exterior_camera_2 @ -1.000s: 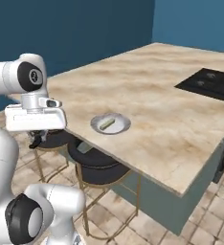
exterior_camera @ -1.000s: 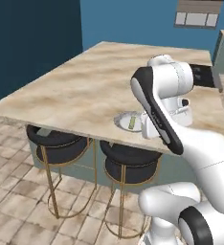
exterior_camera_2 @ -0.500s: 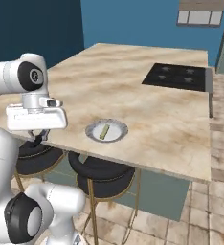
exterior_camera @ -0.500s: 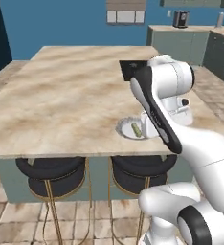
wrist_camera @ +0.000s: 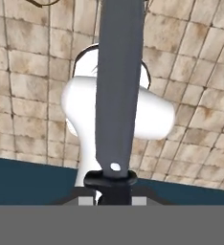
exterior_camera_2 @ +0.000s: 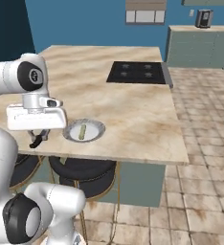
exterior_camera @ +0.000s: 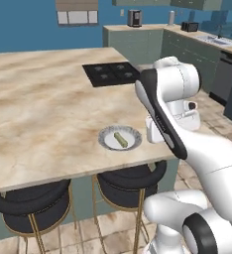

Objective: Retrieve the butter from the fridge and place it on a plate on the dining table. Then retrieve the butter knife by the fridge and place it near the plate.

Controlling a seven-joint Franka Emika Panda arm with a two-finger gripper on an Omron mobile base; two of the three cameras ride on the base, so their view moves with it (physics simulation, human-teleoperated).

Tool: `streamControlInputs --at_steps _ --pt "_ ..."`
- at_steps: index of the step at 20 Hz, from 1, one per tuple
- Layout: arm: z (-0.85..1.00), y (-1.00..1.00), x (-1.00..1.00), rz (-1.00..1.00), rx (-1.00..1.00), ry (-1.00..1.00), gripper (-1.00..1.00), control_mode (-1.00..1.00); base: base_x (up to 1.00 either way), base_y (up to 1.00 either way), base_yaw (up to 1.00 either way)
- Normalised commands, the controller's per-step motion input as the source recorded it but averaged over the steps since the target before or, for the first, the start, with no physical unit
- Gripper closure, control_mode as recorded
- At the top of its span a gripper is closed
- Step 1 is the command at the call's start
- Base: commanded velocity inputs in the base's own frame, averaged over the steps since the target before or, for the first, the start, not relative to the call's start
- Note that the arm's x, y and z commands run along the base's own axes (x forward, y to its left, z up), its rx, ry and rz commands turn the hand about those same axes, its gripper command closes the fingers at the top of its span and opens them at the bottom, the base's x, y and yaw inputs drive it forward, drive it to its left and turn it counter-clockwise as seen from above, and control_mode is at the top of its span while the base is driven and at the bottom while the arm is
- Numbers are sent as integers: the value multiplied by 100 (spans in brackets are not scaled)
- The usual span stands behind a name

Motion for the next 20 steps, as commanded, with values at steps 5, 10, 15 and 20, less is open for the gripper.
streamControlInputs --at_steps 5,10,15,20 --pt "0 -3 11 0 1 1 100 -100 31 0 -14" --pt "0 -43 83 0 9 14 100 -100 0 0 0" --pt "-38 -73 94 -1 4 11 100 -100 0 0 0" --pt "-98 -1 100 -1 -1 0 100 -100 0 0 0"
